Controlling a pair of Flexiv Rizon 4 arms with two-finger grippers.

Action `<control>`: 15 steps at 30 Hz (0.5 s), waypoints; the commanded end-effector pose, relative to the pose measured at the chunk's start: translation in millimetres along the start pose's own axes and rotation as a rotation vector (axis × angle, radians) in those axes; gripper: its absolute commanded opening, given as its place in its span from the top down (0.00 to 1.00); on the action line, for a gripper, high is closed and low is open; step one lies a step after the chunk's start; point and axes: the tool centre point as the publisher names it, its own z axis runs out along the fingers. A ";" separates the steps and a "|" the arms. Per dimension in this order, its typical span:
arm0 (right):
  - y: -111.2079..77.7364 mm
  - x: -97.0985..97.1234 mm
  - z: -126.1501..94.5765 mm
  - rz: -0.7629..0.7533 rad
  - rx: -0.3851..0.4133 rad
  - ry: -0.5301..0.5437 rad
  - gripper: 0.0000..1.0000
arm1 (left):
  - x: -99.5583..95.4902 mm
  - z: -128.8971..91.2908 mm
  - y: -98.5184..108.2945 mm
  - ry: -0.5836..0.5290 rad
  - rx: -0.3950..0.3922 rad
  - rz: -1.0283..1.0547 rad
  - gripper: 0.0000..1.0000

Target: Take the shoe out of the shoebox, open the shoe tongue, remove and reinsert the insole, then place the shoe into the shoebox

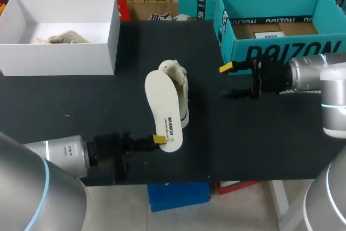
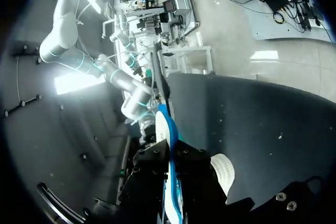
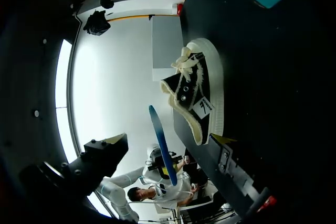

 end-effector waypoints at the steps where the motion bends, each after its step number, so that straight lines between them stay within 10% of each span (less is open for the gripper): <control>1: 0.0 -0.4 1.4 0.000 -0.002 -0.001 0.00 | 13.5 6.5 14.0 -0.036 0.033 0.012 1.00; 15: 0.0 -0.4 1.4 0.000 -0.002 -0.001 0.00 | 22.9 29.0 63.6 -0.018 0.094 0.077 1.00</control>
